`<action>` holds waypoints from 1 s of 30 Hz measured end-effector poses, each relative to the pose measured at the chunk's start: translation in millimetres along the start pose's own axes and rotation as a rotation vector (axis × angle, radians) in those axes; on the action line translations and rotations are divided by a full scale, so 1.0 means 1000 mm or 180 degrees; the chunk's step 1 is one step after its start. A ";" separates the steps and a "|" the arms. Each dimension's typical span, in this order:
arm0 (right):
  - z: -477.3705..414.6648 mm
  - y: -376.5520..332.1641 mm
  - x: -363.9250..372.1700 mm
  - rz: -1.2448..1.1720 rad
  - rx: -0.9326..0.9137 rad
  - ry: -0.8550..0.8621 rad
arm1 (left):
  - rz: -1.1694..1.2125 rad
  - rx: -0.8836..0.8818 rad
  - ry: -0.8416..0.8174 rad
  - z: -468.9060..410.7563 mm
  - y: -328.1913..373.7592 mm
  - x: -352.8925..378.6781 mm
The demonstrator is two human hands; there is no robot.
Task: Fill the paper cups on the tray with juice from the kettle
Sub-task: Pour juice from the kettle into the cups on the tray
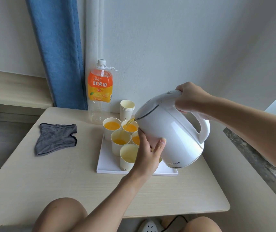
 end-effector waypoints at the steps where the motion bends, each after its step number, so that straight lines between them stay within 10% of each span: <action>1: 0.000 0.000 -0.001 0.0001 0.0002 -0.0013 | -0.0003 0.0009 -0.0005 -0.001 0.001 0.000; 30: 0.001 0.004 -0.002 -0.0005 0.0087 0.0008 | -0.0017 -0.0018 -0.0085 -0.001 0.002 -0.001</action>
Point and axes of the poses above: each hand's wrist, its own z-axis away from the middle knuckle, its own x-axis out of the palm, y = z × x, the point moved 6 cm from there along -z, towards the middle knuckle, and after that the axes turned 10 degrees about -y, right-handed, at the moved point
